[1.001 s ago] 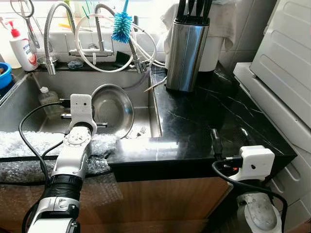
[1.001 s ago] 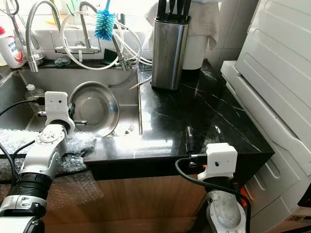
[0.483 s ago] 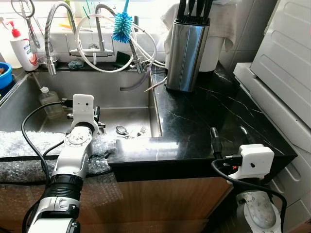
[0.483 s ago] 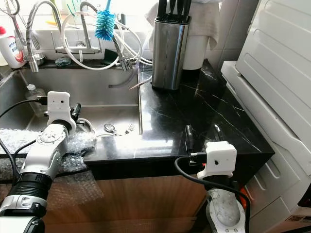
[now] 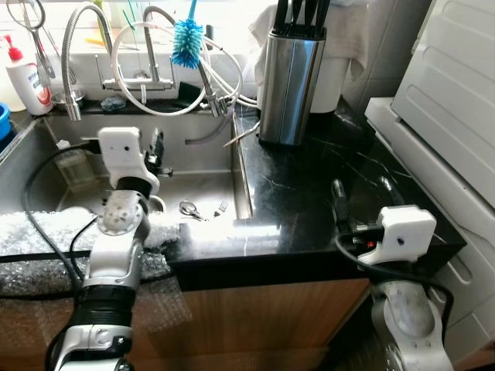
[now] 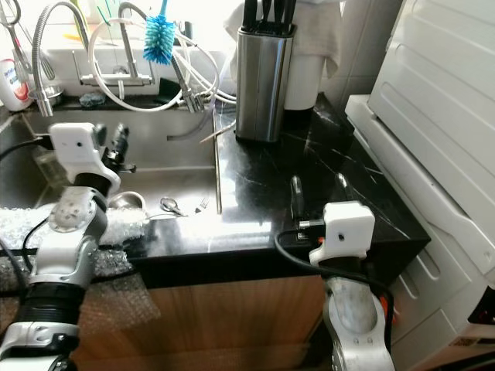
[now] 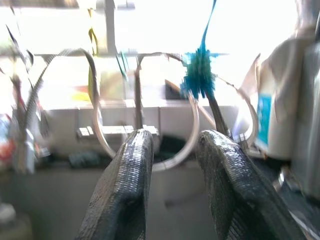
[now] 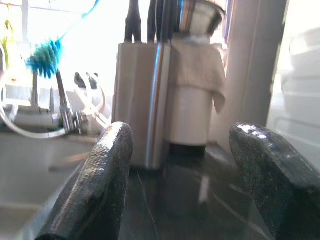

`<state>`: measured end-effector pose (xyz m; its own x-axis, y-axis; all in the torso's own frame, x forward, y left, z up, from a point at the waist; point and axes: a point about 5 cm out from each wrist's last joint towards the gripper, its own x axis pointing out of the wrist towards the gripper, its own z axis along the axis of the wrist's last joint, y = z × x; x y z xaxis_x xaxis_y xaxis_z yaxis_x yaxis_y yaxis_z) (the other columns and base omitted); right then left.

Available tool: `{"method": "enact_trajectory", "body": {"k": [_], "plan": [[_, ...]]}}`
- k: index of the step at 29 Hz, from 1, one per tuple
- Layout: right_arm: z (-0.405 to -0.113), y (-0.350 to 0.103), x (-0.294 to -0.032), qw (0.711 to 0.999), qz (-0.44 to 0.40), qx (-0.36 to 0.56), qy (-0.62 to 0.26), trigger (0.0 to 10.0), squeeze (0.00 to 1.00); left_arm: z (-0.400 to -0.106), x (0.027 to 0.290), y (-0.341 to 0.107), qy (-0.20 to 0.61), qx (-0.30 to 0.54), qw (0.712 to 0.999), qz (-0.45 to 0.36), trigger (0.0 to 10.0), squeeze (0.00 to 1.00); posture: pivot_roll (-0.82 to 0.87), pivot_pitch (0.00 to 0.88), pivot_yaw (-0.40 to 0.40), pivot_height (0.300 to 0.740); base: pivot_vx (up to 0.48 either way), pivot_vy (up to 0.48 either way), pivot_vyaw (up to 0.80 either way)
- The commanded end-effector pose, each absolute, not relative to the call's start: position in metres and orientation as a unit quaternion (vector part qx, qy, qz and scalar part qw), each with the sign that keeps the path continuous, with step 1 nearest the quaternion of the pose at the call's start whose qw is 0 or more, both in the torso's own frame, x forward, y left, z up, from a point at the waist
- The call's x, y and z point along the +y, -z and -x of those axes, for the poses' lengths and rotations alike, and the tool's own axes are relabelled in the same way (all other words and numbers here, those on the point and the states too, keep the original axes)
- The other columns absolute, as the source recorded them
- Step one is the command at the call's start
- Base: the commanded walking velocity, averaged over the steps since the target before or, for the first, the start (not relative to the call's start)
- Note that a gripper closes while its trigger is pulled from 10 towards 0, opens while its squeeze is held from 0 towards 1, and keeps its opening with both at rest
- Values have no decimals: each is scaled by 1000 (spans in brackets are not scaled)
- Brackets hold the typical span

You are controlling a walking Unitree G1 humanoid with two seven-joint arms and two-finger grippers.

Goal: Kitchen organization

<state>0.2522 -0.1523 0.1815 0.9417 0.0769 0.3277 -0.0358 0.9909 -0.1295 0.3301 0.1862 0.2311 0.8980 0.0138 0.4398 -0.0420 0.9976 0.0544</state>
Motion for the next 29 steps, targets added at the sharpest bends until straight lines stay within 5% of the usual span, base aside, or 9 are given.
{"method": "enact_trajectory", "body": {"k": [1,20,29], "plan": [[-253,-190,-152,982,49,-180,-25,10000,0,-323,187,-238,-9,-241,969,-60,10000,0,-159,0,-29,740,0,0,0],[-260,-189,-146,983,36,-177,-21,10000,0,-289,191,-213,-41,-220,973,-63,10000,0,-148,0,-36,740,0,0,0],[-255,-175,-155,987,44,-155,-1,10000,0,-279,214,-196,-80,-192,975,-84,10000,0,-139,0,-40,740,0,0,0]]}}
